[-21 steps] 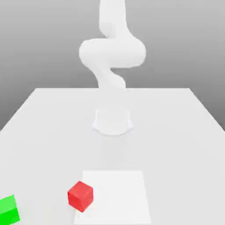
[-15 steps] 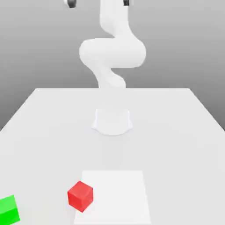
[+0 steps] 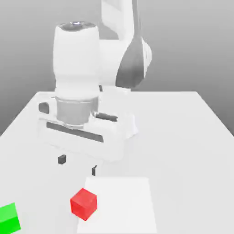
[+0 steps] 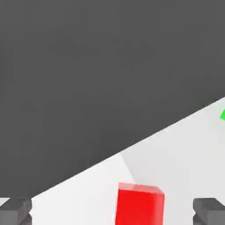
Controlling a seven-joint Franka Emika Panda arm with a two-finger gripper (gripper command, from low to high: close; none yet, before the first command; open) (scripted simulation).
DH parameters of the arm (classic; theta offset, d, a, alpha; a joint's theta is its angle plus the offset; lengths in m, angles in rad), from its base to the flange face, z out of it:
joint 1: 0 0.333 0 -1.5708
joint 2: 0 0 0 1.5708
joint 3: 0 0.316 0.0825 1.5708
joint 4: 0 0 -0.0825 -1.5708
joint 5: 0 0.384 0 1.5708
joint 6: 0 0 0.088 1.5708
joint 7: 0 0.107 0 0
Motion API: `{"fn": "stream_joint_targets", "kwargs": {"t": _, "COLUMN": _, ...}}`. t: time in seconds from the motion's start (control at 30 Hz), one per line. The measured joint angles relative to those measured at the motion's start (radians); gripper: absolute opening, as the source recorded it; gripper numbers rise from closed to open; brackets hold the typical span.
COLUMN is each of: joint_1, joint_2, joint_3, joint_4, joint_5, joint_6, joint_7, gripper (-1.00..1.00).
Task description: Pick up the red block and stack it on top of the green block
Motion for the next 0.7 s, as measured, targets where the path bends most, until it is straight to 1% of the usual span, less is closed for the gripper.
{"fn": "stream_joint_targets", "kwargs": {"t": 0.07, "joint_1": -0.001, "joint_2": 0.072, "joint_3": -0.003, "joint_4": -0.015, "joint_5": 0.017, "joint_6": 0.04, "joint_7": 0.01, "gripper": 0.0}}
{"fn": "stream_joint_targets", "kwargs": {"t": 0.2, "joint_1": -0.004, "joint_2": 0.217, "joint_3": -0.001, "joint_4": -0.001, "joint_5": 0.026, "joint_6": 0.156, "joint_7": 0.01, "gripper": 0.0}}
{"fn": "stream_joint_targets", "kwargs": {"t": 0.23, "joint_1": -0.005, "joint_2": 0.253, "joint_3": 0.0, "joint_4": 0.004, "joint_5": 0.026, "joint_6": 0.187, "joint_7": 0.01, "gripper": -1.0}}
{"fn": "stream_joint_targets", "kwargs": {"t": 0.47, "joint_1": -0.006, "joint_2": 0.262, "joint_3": 0.001, "joint_4": 0.005, "joint_5": 0.024, "joint_6": 0.195, "joint_7": 0.012, "gripper": -1.0}}
{"fn": "stream_joint_targets", "kwargs": {"t": 0.63, "joint_1": -0.007, "joint_2": 0.107, "joint_3": 0.001, "joint_4": -0.018, "joint_5": 0.021, "joint_6": 0.064, "joint_7": 0.014, "gripper": -1.0}}
{"fn": "stream_joint_targets", "kwargs": {"t": 0.7, "joint_1": -0.028, "joint_2": 0.099, "joint_3": -0.019, "joint_4": 0.023, "joint_5": 0.032, "joint_6": 0.013, "joint_7": 0.021, "gripper": -1.0}}
